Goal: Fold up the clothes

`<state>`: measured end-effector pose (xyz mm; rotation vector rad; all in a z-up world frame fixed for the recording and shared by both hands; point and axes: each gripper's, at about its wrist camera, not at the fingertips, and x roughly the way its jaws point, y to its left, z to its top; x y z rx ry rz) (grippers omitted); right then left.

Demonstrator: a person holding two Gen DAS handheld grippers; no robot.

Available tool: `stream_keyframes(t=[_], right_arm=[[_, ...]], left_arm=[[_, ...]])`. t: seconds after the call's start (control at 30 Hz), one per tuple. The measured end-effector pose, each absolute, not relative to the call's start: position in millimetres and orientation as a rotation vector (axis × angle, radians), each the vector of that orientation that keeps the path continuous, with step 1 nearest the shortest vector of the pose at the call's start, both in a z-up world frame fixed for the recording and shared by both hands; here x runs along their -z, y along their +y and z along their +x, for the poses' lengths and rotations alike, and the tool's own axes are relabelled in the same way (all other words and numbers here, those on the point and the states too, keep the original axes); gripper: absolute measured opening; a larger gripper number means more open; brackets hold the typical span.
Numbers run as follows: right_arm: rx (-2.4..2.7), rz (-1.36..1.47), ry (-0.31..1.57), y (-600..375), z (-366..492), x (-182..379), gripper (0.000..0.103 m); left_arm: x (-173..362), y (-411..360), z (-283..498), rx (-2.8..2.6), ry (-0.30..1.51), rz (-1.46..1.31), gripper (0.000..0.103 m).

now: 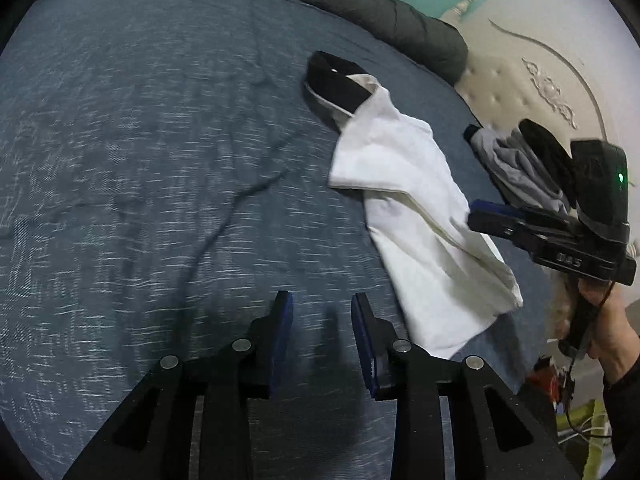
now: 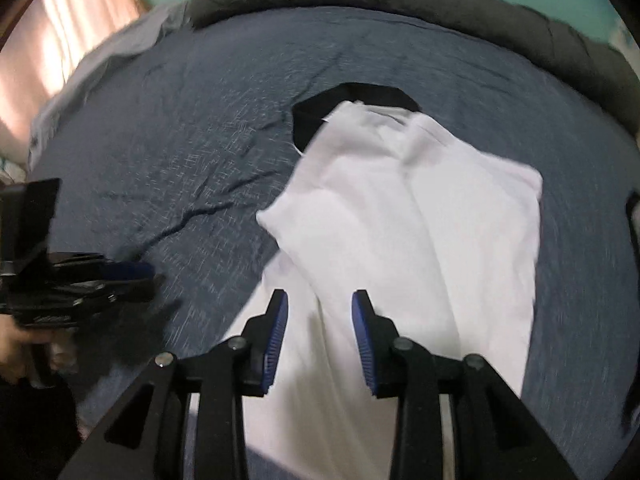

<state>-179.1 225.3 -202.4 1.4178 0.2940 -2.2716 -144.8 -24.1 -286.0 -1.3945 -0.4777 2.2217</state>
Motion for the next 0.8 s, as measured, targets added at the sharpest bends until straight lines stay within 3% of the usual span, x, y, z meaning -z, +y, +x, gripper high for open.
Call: stream_keyframes(t=[0.27, 0.43, 0.5, 0.57, 0.8], right_arm=[[2.248, 1.427, 0.434, 183.3, -202.1, 222.5, 0.033], [2.212, 1.418, 0.617, 160.7, -205.9, 235.8, 0.033], [2.197, 1.438, 0.682, 156.4, -208.6, 242.9, 0.025], [2.217, 1.427, 0.637, 162.0, -211.5, 237.0, 0.015], [2.29, 1.372, 0.292, 208.2, -226.6, 199.1, 0.006]], left_arm=[[287.5, -49.5, -145.7, -2.255, -0.526, -1.351, 0.033], [286.0, -52.8, -146.2, -2.256, -0.528, -1.344, 0.033], [286.3, -52.4, -145.8, -2.255, -0.526, -1.344, 0.033], [286.3, -52.3, -145.3, -2.251, -0.525, -1.344, 0.033], [286.4, -52.1, -145.4, -2.255, -0.522, -1.343, 0.033]])
